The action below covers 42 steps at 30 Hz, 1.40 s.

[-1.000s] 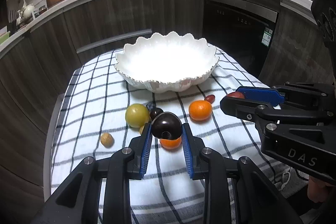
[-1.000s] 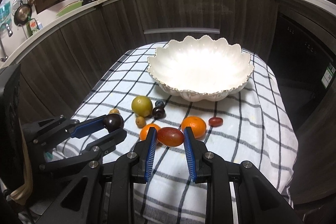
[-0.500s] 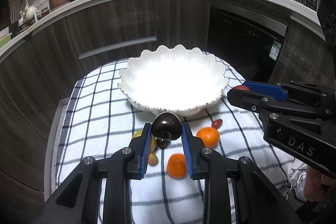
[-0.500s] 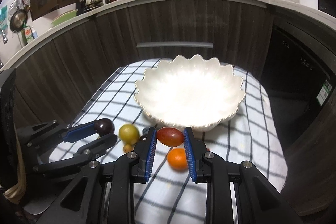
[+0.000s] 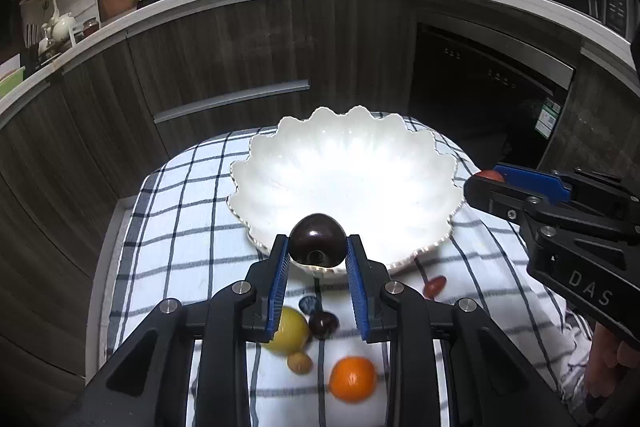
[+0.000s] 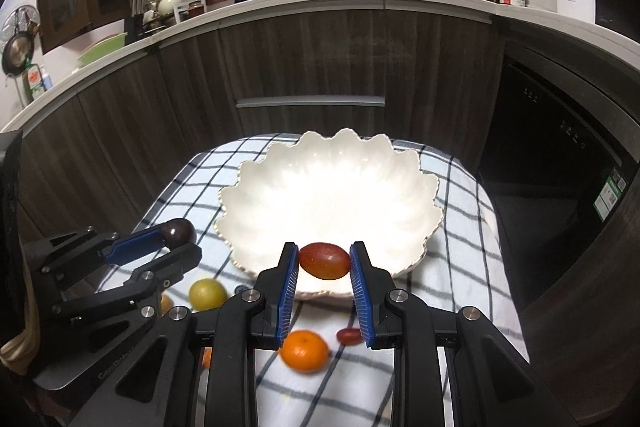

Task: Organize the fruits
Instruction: 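Carry the dark plum in the left tool over the white bowl, then open the left tool over the bowl while the right tool releases the tomato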

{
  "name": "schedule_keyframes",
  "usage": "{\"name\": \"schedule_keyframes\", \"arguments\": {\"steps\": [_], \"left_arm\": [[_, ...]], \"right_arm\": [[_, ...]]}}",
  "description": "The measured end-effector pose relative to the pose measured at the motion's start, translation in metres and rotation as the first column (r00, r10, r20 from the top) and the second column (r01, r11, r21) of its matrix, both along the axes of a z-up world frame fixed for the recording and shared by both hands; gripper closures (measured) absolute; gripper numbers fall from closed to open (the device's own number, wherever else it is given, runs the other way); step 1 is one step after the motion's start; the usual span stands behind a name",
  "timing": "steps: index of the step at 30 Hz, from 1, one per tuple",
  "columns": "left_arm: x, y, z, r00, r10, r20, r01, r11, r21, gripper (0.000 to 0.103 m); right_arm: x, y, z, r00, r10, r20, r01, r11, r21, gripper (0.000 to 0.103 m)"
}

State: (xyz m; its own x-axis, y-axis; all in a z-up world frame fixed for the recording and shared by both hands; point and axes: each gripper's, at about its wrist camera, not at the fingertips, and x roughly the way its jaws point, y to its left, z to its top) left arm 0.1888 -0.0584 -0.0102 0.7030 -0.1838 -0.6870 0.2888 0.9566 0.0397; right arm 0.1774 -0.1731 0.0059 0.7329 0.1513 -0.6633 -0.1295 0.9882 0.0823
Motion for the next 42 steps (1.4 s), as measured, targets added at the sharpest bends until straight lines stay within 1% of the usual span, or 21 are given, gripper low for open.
{"name": "schedule_keyframes", "arguments": {"steps": [8, 18, 27, 34, 36, 37, 38, 39, 40, 41, 42], "left_arm": [[0.03, -0.005, -0.008, 0.999, 0.036, -0.001, -0.036, 0.999, 0.008, 0.074], [0.063, -0.007, -0.023, 0.995, 0.075, -0.064, -0.076, 0.997, -0.007, 0.074], [0.082, -0.004, -0.036, 0.99, 0.094, -0.102, -0.094, 0.996, 0.01, 0.074], [0.087, -0.003, -0.04, 0.988, 0.099, -0.118, -0.099, 0.995, 0.008, 0.073], [0.086, -0.003, -0.04, 0.988, 0.098, -0.116, -0.097, 0.995, 0.012, 0.068], [0.085, -0.002, -0.04, 0.989, 0.102, -0.111, -0.101, 0.995, 0.012, 0.058], [0.085, -0.001, -0.04, 0.989, 0.105, -0.107, -0.105, 0.994, 0.01, 0.052], [0.084, 0.0, -0.039, 0.988, 0.109, -0.105, -0.109, 0.994, 0.006, 0.049], [0.084, 0.001, -0.039, 0.988, 0.111, -0.105, -0.112, 0.994, 0.003, 0.045], [0.084, 0.002, -0.038, 0.988, 0.114, -0.103, -0.114, 0.993, 0.002, 0.043], [0.083, 0.002, -0.038, 0.988, 0.115, -0.1, -0.115, 0.993, 0.002, 0.043]], "right_arm": [[0.027, -0.011, -0.007, 0.999, -0.038, -0.007, 0.038, 0.999, -0.007, 0.075], [0.059, -0.023, -0.013, 0.997, -0.07, -0.013, 0.07, 0.998, 0.003, 0.075], [0.082, -0.025, -0.024, 0.995, -0.091, -0.036, 0.091, 0.996, -0.008, 0.075], [0.092, -0.021, -0.032, 0.994, -0.084, -0.071, 0.083, 0.996, -0.023, 0.075], [0.094, -0.021, -0.034, 0.993, -0.083, -0.082, 0.081, 0.996, -0.023, 0.075], [0.094, -0.021, -0.035, 0.993, -0.086, -0.086, 0.084, 0.996, -0.025, 0.075], [0.095, -0.021, -0.035, 0.992, -0.089, -0.092, 0.086, 0.996, -0.029, 0.074], [0.095, -0.022, -0.036, 0.991, -0.095, -0.095, 0.092, 0.995, -0.037, 0.074], [0.095, -0.021, -0.036, 0.99, -0.1, -0.097, 0.096, 0.994, -0.044, 0.07], [0.095, -0.021, -0.036, 0.99, -0.104, -0.097, 0.099, 0.994, -0.049, 0.066], [0.095, -0.021, -0.035, 0.99, -0.108, -0.094, 0.104, 0.993, -0.051, 0.057]]}}
